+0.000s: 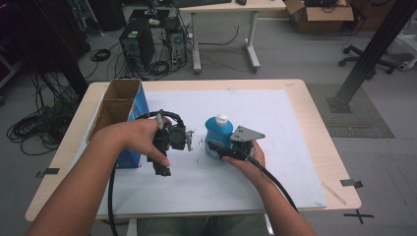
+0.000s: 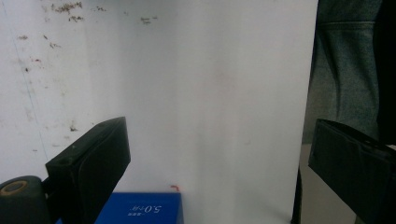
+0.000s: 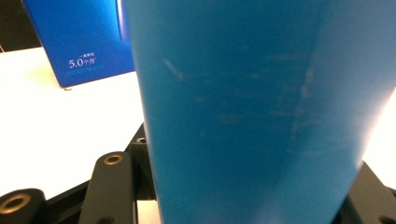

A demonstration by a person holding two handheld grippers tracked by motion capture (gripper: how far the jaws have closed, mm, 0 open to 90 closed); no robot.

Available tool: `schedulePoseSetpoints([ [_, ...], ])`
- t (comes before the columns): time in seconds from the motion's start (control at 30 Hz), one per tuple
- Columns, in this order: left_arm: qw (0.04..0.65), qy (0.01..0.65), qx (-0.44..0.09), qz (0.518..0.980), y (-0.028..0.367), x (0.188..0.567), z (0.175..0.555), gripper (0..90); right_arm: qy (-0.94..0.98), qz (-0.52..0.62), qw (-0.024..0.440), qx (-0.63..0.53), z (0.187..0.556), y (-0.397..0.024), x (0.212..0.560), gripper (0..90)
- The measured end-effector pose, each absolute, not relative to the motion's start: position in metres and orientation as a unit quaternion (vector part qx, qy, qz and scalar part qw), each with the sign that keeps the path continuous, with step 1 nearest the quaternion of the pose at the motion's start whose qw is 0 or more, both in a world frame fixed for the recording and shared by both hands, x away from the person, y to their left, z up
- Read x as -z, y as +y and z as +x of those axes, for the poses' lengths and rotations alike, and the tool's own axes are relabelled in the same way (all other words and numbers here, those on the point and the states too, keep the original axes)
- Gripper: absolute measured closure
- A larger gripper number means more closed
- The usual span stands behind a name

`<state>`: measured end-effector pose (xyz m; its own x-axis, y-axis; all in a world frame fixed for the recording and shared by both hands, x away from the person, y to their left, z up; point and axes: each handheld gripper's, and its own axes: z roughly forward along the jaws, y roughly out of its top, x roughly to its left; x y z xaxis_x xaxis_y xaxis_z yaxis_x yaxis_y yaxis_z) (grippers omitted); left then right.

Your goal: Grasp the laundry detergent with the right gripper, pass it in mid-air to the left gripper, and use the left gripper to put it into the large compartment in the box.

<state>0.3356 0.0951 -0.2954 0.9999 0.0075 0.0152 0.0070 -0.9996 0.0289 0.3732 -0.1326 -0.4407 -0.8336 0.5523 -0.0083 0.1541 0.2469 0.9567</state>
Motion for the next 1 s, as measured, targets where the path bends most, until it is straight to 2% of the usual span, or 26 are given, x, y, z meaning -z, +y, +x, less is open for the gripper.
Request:
schedulePoseSetpoints([
  [0.23,0.014,0.004,-0.008,1.000,0.095,0.294,0.335,5.8,0.772,0.222,0.175,-0.569,0.373,-0.132,0.434,45.4],
  [0.5,0.015,0.005,-0.009,1.000,0.096,0.291,0.336,5.7,0.769,0.206,0.170,-0.581,0.375,-0.134,0.410,45.4],
  [1.0,0.014,0.011,-0.014,1.000,0.097,0.284,0.338,5.7,0.767,0.196,0.170,-0.587,0.377,-0.166,0.378,45.5],
])
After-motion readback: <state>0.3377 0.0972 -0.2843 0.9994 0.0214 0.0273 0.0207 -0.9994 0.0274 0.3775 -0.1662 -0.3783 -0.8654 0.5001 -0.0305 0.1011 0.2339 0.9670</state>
